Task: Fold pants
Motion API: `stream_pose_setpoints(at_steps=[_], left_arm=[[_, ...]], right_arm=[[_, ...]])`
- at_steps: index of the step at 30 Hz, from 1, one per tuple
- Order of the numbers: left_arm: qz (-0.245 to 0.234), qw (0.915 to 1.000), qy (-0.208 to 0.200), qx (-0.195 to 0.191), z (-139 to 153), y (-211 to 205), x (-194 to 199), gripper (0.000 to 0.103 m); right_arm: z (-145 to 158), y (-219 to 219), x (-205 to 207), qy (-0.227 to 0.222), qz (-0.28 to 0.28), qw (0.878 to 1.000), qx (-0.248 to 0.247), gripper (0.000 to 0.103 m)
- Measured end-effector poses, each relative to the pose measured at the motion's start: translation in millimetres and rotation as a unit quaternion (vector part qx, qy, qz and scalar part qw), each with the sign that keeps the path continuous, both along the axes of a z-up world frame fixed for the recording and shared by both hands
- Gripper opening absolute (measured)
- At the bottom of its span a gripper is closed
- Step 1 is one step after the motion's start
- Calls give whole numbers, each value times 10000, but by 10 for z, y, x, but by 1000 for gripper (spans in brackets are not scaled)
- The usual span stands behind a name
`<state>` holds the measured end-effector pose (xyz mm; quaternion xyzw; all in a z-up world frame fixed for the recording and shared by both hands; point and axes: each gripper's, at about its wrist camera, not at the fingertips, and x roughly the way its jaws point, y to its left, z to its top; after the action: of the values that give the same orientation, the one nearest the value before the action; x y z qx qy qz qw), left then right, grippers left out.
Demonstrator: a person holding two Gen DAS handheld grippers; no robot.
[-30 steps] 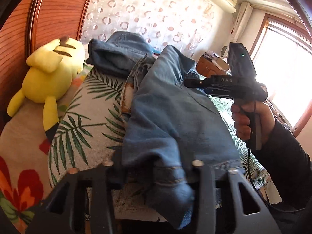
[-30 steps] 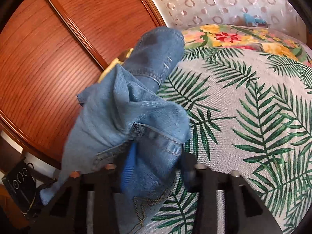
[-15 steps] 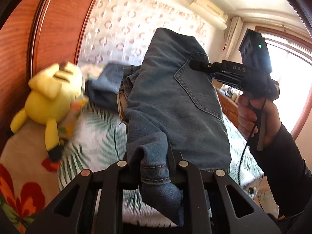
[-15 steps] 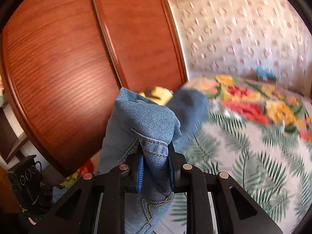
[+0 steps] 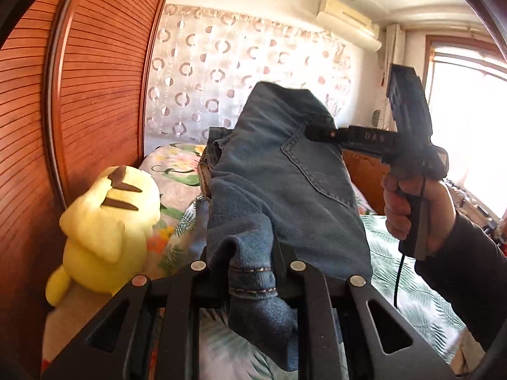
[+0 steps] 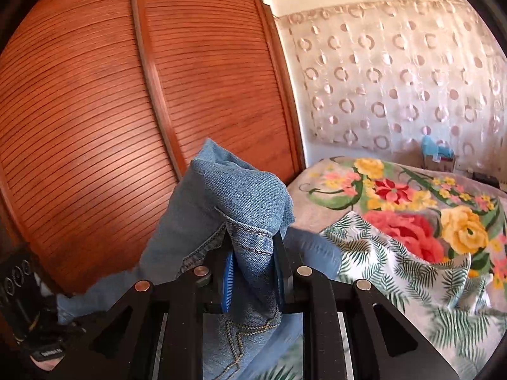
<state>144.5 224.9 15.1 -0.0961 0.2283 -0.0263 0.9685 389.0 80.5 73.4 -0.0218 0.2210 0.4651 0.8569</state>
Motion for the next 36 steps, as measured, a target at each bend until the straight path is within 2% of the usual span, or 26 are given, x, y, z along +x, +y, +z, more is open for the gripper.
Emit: stream_pose_setpoints(at_steps=[4,6,8,10,11,12,17,19,23,27,29,31,36], left_arm=[[108,9994,310,120,-213,103,415,19],[219,9974,671,157,-444,138,543,19],[365,9954,865,188,-659,179,549,19],[424,9951,888,110,-720,236,526,19],[444,9950,895,20,-751,272,501,20],[455,9949,896,-10,-764,289,500,20],[475,9945,932,-34,-708,246,456,23],[509,9940,966,38,-659,224,461,26],[571,9936,949,241,-568,156,423,33],[586,9948,760,340,-414,85,247,55],[591,9952,664,400,-334,38,168,61],[573,9958,577,429,-265,-15,106,81],[414,9970,354,558,-104,-266,-73,87]], right_arm=[[-235,259,555,388,-89,9992,-44,23],[-441,407,861,832,-138,9958,-351,30],[-678,498,1060,1208,-214,9893,-793,33],[-771,443,1083,1070,-348,9900,-852,36],[-785,385,1071,999,-297,9919,-733,43],[-794,345,1054,957,-268,9930,-636,45],[-938,399,957,810,-389,9917,-915,45],[-913,394,916,832,-448,9918,-863,45],[-741,240,755,700,-452,9936,-769,45],[-611,-153,276,412,-520,9950,-749,45],[-554,-379,7,374,-561,9954,-682,45],[-523,-591,-214,349,-617,9955,-633,45],[-464,-1063,-776,108,-849,9947,-574,45]])
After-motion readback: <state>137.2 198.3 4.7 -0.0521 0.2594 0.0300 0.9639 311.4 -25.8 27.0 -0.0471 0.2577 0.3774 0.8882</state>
